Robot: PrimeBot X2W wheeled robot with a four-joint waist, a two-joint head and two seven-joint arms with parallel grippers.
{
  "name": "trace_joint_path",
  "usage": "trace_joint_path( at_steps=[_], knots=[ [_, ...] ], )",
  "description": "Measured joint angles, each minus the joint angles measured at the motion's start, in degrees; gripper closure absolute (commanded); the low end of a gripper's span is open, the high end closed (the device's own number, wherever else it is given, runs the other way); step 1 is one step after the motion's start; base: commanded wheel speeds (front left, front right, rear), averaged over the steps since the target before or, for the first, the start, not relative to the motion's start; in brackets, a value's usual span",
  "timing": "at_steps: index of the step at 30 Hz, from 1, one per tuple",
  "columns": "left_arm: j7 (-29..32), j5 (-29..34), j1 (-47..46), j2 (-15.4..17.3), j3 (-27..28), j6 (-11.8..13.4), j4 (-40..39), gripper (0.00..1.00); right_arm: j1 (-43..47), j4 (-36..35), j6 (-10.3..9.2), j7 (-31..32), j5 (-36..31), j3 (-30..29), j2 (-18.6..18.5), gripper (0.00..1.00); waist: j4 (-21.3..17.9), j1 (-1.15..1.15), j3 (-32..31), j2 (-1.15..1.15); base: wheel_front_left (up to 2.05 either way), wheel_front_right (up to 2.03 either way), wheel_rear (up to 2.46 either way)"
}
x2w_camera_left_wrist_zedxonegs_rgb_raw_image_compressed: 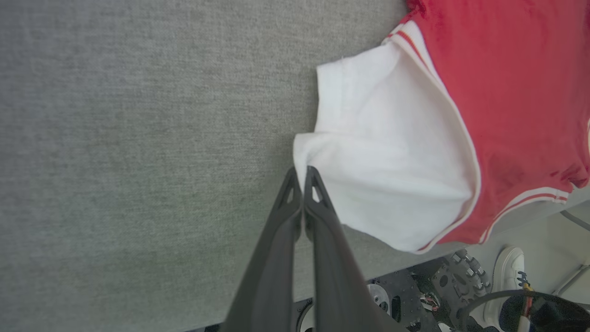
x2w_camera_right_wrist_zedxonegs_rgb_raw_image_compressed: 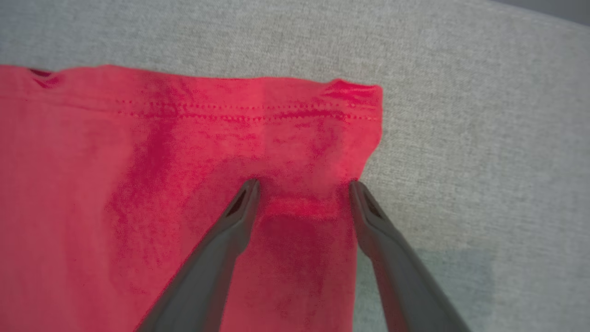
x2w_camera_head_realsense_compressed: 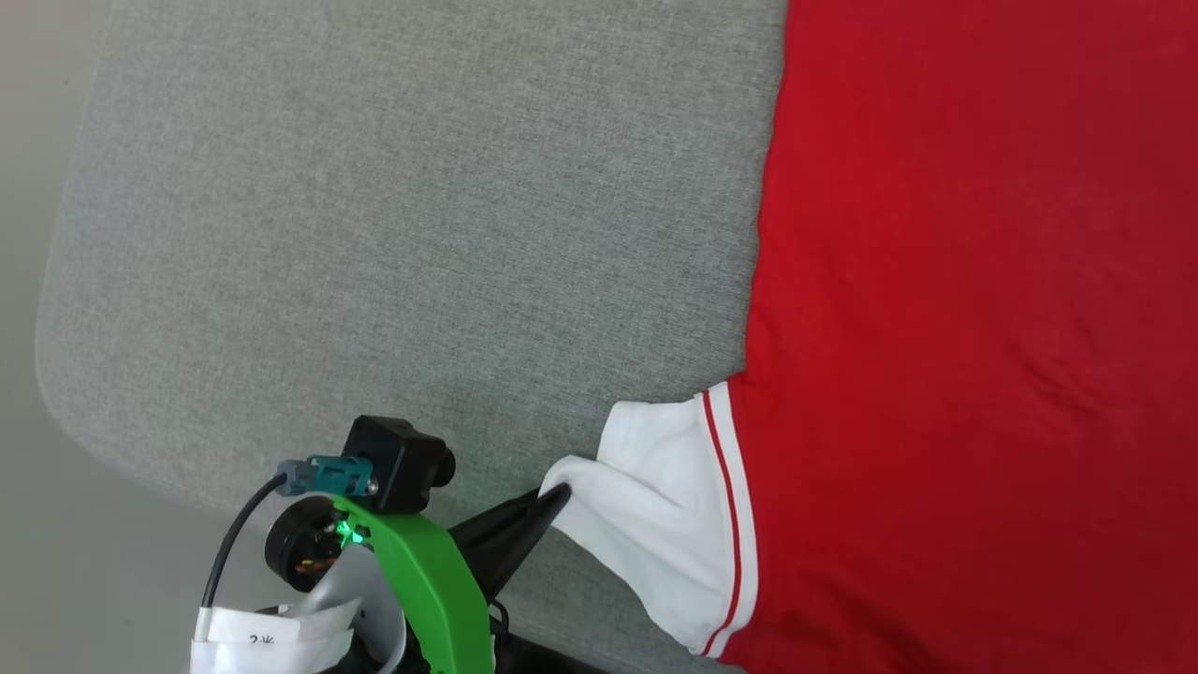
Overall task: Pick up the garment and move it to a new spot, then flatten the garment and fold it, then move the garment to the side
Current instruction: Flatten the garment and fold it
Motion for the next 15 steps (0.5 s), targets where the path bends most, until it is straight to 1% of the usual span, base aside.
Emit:
trace_joint_path(
  at_steps=[7, 8, 9, 15],
  knots=[
    [-0.83, 0.00, -0.25, -0.79, -0.42, -0.88, 1.70, 1.00, -1.33, 1.07, -0.02, -1.19, 0.36, 1.42, -1.23, 0.00, 1.83, 0.00, 2.30, 0.00, 0.00, 0.00, 0.00],
    [-0.85, 0.00, -0.28, -0.98, -0.47, -0.93, 1.79, 1.00, -1.33, 1.11, -0.02, -1.19, 0.70, 1.47, -1.37, 0.58, 1.95, 0.00, 2.45, 0.00, 0.00, 0.00, 0.00],
    [-0.85, 0.00, -0.30, -1.10, -0.51, -0.94, 1.90, 1.00, -1.31, 1.08, -0.02, -1.19, 0.76, 1.82, -1.57, 1.00, 2.01, 0.00, 2.54, 0.00, 0.00, 0.00, 0.00],
    [-1.19, 0.00, -0.67, -1.15, -0.26, -0.94, 2.70, 1.00, -0.79, 1.07, -0.02, -1.45, 2.43, 3.57, -2.12, 1.00, 1.58, 0.00, 2.13, 0.00, 0.00, 0.00, 0.00]
  ],
)
